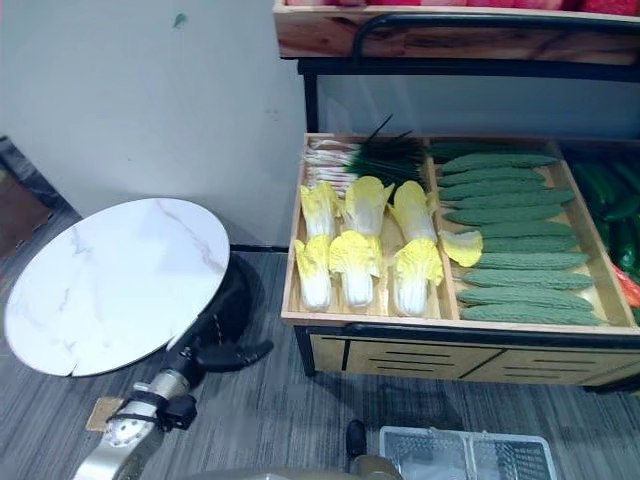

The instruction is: Get the vegetables into the basket

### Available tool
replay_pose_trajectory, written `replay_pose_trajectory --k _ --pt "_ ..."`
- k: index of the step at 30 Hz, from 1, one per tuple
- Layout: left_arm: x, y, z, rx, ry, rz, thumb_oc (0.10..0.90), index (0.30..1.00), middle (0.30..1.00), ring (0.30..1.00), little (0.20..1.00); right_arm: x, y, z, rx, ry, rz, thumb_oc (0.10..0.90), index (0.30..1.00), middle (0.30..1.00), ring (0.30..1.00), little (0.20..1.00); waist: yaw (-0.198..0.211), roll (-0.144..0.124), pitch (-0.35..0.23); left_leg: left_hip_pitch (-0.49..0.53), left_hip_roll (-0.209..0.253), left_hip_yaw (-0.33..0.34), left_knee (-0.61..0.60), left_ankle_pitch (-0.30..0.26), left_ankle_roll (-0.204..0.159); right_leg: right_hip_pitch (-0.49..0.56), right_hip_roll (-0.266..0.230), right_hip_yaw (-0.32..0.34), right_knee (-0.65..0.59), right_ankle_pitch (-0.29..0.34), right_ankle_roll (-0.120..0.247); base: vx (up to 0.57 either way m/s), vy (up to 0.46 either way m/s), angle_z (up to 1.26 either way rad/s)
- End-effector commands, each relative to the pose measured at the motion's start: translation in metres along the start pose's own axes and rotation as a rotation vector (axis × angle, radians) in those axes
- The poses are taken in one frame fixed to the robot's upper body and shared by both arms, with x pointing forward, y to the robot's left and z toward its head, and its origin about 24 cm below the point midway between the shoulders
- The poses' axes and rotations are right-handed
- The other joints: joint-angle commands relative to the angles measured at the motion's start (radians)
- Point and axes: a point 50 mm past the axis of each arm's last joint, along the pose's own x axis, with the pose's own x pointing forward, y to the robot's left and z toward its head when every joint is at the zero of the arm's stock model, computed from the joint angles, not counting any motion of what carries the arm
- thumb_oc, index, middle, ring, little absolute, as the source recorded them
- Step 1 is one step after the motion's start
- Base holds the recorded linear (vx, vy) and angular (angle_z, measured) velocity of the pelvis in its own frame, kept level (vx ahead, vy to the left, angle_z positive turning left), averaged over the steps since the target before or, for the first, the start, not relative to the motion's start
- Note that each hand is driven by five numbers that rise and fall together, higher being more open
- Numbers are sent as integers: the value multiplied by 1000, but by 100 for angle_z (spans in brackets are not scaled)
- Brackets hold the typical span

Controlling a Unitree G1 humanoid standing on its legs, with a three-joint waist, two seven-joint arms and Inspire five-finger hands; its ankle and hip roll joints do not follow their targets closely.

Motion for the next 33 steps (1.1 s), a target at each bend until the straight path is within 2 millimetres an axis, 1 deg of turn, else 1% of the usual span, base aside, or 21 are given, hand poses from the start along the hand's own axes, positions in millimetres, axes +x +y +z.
replay_pose_trajectory --k 1,2,5,6,7,11,17,20,21,22,23,24,26,28,30,31,32,33 --pt "4 8 36 1 -172 33 900 1000 1000 1000 1000 0 2 1 -2 20 3 400 300 300 300 300 -3 -66 -22 -115 -60 -31 -3 101 -75 182 -10 18 -81 -122 34 18 -42 34" --pt "4 7 38 -1 -182 29 900 1000 1000 1000 1000 0 4 0 -5 22 7 400 300 300 300 300 -4 -67 -23 -113 -59 -32 -3 100 -75 187 -9 18 -82 -124 33 24 -36 24" --pt "4 -1 62 7 -285 -11 900 1000 1000 1000 1000 0 9 -1 -31 18 22 400 300 300 300 300 -9 -67 -28 -104 -56 -31 -3 95 -74 196 -7 25 -84 -128 30 23 -38 5" --pt "2 -5 80 18 -372 -27 900 1000 1000 1000 1000 0 11 -1 -46 14 26 400 300 300 300 300 -10 -66 -30 -100 -54 -31 -3 91 -73 200 -7 25 -84 -131 29 16 -31 2" --pt "2 -5 80 18 -372 -27 900 1000 1000 1000 1000 0 11 -1 -47 14 26 400 300 300 300 300 -10 -66 -30 -99 -54 -31 -3 91 -73 201 -7 25 -84 -131 29 18 -31 -1" --pt "-1 -15 106 -7 -502 -57 900 1000 1000 1000 1000 0 15 -1 -72 12 31 400 300 300 300 300 -13 -64 -35 -92 -53 -32 -3 85 -73 208 -6 27 -86 -133 27 12 -24 -5" --pt "-3 -30 135 10 -644 -120 900 1000 1000 1000 1000 0 19 -1 -107 6 35 400 300 300 300 300 -23 -58 -41 -84 -50 -29 -3 78 -73 218 -6 30 -87 -138 26 3 -5 -1" --pt "-1 -38 143 22 -674 -153 900 1000 1000 1000 1000 0 19 -3 -122 7 34 400 300 300 300 300 -30 -54 -46 -81 -49 -26 -3 74 -73 223 -6 34 -87 -140 25 0 0 0" --pt "-1 -44 150 54 -699 -190 900 1000 1000 1000 1000 1 20 -1 -128 2 35 400 300 300 300 300 -35 -51 -48 -81 -47 -24 -3 72 -73 222 -6 37 -87 -140 26 0 0 0" --pt "0 -44 150 55 -700 -191 900 1000 1000 1000 1000 1 20 0 -128 1 35 400 300 300 300 300 -35 -51 -47 -86 -48 -24 -3 80 -74 217 -6 37 -87 -133 27 0 0 0" --pt "0 -44 150 55 -700 -191 900 1000 1000 1000 1000 1 20 -1 -128 2 35 400 300 300 300 300 -34 -52 -47 -81 -47 -24 -3 72 -73 222 -6 37 -87 -140 26 0 0 0" --pt "0 -50 157 89 -729 -220 900 1000 1000 1000 1000 1 20 1 -142 -4 34 400 300 300 300 300 -41 -48 -47 -86 -47 -21 -3 79 -74 218 -6 41 -87 -133 28 -1 -17 -5" --pt "0 -56 165 147 -768 -247 900 1000 1000 1000 1000 1 21 4 -149 -9 34 400 300 300 300 300 -47 -44 -49 -80 -45 -15 -3 68 -74 222 -6 44 -87 -141 28 6 -20 -8" --pt "3 -62 169 186 -786 -270 900 1000 1000 1000 1000 1 21 6 -157 -15 36 400 300 300 300 300 -53 -42 -49 -83 -44 -8 -3 74 -75 218 -6 50 -87 -133 30 -7 -18 -10" --pt "8 -68 174 285 -803 -288 900 1000 1000 1000 1000 1 23 10 -175 -28 40 400 300 300 300 300 -66 -35 -54 -81 -43 1 -3 70 -76 218 -6 59 -87 -134 30 7 -13 -9" --pt "9 -69 174 285 -804 -288 900 1000 1000 1000 1000 1 23 10 -174 -28 40 400 300 300 300 300 -64 -35 -53 -80 -43 1 -3 70 -76 218 -6 59 -87 -134 30 10 -8 -7" --pt "15 -77 181 414 -830 -314 900 1000 1000 1000 1000 1 24 18 -186 -54 44 400 300 300 300 300 -76 -29 -56 -81 -43 7 -3 68 -76 215 -5 67 -87 -133 31 10 0 -5" --pt "16 -80 182 422 -842 -314 900 1000 1000 1000 1000 1 31 23 -198 -79 55 400 300 300 300 300 -77 -25 -59 -81 -43 10 -3 69 -76 215 -6 71 -87 -132 31 10 0 -7"
